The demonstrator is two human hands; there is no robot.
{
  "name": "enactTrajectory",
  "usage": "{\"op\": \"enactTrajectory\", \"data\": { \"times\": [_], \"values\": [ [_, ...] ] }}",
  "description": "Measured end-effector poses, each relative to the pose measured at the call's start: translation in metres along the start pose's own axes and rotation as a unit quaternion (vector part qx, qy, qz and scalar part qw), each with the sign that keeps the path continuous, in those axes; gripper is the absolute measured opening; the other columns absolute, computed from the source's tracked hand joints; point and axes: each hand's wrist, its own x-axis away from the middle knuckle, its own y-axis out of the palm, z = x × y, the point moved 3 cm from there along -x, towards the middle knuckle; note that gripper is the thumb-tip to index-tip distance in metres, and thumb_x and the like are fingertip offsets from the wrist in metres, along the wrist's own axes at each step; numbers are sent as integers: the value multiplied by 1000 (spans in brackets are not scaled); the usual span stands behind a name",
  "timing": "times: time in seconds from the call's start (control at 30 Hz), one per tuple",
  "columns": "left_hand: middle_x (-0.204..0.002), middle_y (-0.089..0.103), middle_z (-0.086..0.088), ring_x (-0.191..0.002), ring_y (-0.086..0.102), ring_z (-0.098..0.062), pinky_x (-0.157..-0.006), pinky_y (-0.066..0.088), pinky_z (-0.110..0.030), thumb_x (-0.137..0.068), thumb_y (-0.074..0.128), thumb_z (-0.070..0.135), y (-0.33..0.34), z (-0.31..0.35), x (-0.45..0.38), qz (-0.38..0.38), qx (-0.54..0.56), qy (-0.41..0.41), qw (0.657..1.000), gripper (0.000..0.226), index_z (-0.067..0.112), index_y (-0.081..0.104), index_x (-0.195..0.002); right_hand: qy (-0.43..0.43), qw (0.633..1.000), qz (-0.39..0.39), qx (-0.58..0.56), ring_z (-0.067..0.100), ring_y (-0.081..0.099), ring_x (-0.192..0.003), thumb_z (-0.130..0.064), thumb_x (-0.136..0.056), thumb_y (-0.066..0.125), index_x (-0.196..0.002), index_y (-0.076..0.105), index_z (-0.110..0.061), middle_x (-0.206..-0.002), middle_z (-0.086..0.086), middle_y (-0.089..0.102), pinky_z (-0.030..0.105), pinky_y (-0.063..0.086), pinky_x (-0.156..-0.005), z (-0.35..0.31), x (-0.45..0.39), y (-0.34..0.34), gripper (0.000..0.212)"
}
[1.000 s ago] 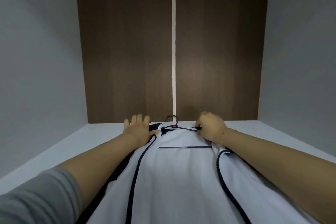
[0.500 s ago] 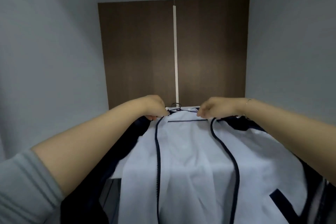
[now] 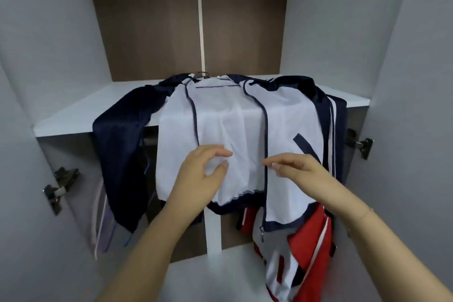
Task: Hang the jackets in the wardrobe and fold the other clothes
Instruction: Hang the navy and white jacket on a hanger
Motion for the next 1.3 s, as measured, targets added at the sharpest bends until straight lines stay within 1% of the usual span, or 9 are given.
{"op": "enactTrajectory", "data": {
  "times": [0.13, 0.23, 0.33, 0.5, 0.67, 0.8, 1.0, 1.2, 1.3],
  "values": [
    [-110, 69, 16, -108, 57, 8, -87, 41, -7, -94, 61, 15, 36, -45, 52, -9, 160, -201, 966, 20, 31, 72, -101, 79, 988, 38, -124, 8, 66, -105, -8, -96, 56, -105, 75, -15, -106, -5, 74, 21, 53, -89, 59, 30, 26, 23],
    [-114, 72, 2, -108, 67, -11, -96, 48, -31, -93, 60, 12, 58, -75, 81, -8, 401, -349, 847, 24, 19, 68, -113, 142, 972, 68, -177, 14, 67, -106, -7, -95, 55, -104, 74, -16, -102, -3, 75, 21, 54, -83, 106, 40, 47, 23],
    [-118, 70, -6, -106, 68, -18, -91, 49, -35, -83, 62, 22, 67, -93, 97, 50, 545, -407, 731, 39, 13, 61, -121, 222, 939, 109, -241, 20, 63, -114, -15, -94, 61, -115, 67, -18, -113, 1, 71, 33, 50, -97, 152, 40, 70, 23],
    [-121, 69, -2, -107, 67, -13, -87, 49, -32, -82, 62, 43, 60, -105, 90, 104, 636, -397, 653, 44, 14, 63, -116, 306, 882, 83, -349, 17, 48, -129, -33, -88, 70, -154, 14, -23, -144, -1, 45, 41, 40, -108, 195, 17, 105, 88],
    [-101, 72, 2, -73, 66, -7, -58, 54, -21, -79, 66, 31, 64, -106, 89, 160, 602, -379, 684, 33, 20, 71, -110, 285, 861, 75, -414, 12, 64, -110, -35, -87, 68, -130, 53, -15, -131, 1, 61, 27, 52, -75, 211, -12, 123, 50],
    [-85, 70, 5, -69, 63, -4, -69, 51, -21, -74, 70, 26, 76, -96, 102, 157, 532, -375, 743, 15, 23, 80, -85, 289, 832, 100, -464, 15, 66, -102, -33, -85, 70, -126, 49, -15, -123, 1, 62, 27, 55, -72, 226, -11, 129, 50],
    [-101, 73, -3, -97, 67, -13, -83, 52, -18, -65, 78, 30, 72, -78, 101, 115, 441, -336, 824, 29, 14, 79, -89, 275, 832, 72, -477, 7, 58, -68, -30, -75, 74, -63, 64, -24, -76, -2, 61, 22, 46, -67, 208, 1, 131, 16],
    [-106, 74, -9, -107, 67, -22, -103, 46, -39, -68, 77, 25, 72, -57, 98, 113, 407, -330, 844, 23, 19, 80, -90, 157, 853, 31, -497, 11, 54, -62, -24, -85, 70, -72, 73, -16, -70, 3, 60, 18, 48, -57, 141, 43, 111, 15],
    [-105, 75, -5, -104, 69, -16, -89, 54, -25, -71, 75, 25, 73, -38, 95, 82, 429, -293, 851, 23, 22, 79, -93, 103, 872, 28, -478, 12, 54, -60, -27, -82, 73, -75, 71, -12, -68, 4, 60, 19, 49, -57, 97, 58, 86, 17]
  ]
}}
